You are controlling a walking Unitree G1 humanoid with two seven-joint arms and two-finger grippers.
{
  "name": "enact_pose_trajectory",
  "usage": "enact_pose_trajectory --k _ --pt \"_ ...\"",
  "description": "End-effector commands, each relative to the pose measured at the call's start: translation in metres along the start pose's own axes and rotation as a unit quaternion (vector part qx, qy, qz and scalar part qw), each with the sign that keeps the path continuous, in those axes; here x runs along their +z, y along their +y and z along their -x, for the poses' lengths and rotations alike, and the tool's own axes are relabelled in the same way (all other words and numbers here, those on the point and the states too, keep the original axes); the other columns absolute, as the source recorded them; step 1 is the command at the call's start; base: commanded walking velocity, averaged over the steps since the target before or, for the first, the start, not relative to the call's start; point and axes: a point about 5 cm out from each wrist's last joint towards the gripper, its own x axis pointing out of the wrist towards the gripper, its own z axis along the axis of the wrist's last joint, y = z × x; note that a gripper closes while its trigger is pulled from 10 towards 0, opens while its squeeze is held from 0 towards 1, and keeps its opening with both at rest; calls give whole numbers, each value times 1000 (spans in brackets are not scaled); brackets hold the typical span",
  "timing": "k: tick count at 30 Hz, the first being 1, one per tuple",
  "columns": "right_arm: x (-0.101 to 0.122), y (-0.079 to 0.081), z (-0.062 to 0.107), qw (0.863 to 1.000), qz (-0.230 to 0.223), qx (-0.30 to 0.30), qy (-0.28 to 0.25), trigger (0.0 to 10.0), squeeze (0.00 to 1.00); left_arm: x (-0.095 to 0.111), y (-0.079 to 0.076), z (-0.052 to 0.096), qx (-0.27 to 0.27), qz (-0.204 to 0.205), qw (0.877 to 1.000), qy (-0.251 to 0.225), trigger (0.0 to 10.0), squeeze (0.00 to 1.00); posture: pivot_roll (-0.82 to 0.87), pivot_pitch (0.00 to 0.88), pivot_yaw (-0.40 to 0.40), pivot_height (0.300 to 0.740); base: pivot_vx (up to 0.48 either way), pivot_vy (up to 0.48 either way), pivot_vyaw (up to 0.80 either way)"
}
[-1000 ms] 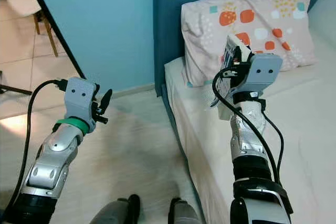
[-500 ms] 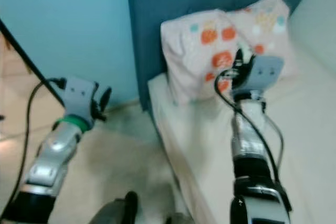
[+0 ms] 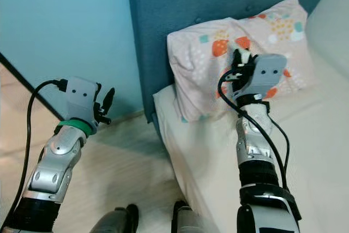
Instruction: Clean up the room
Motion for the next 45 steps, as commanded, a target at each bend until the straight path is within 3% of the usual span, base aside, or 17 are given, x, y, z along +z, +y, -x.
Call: enact_pose_trajectory --k 1,10,14,18,23,26,36,45 --pt "-1 -4 2 1000 -10 -7 1 10000 0 -9 -2 4 -4 -1 1000 15 10000 0 40 135 60 730 0 0 0" --pt "-18 -6 11 997 -58 -31 36 10000 0 -12 -3 7 -6 -5 1000 20 10000 0 48 146 62 730 0 0 0" --pt "-36 -8 20 989 -119 -51 72 10000 0 -15 -2 12 -14 -11 999 28 10000 0 62 185 73 730 0 0 0" --pt "-43 -9 23 985 -134 -59 88 10000 0 -14 -2 16 -23 -12 999 33 10000 0 72 204 75 730 0 0 0" --pt "-52 -15 28 979 -151 -75 110 10000 0 -13 -4 24 -61 -21 997 36 10000 0 104 269 85 730 0 0 0" --pt "-58 -29 36 971 -173 -112 121 10000 0 -7 -4 37 -123 -38 991 40 10000 0 138 337 110 730 0 0 0" --pt "-56 -56 43 966 -171 -166 101 10000 0 2 16 53 -129 -46 989 57 10000 0 203 423 164 730 0 0 0" --pt "-54 -57 31 962 -178 -184 91 10000 0 5 23 70 -126 -49 988 76 10000 0 250 444 177 730 0 0 0"
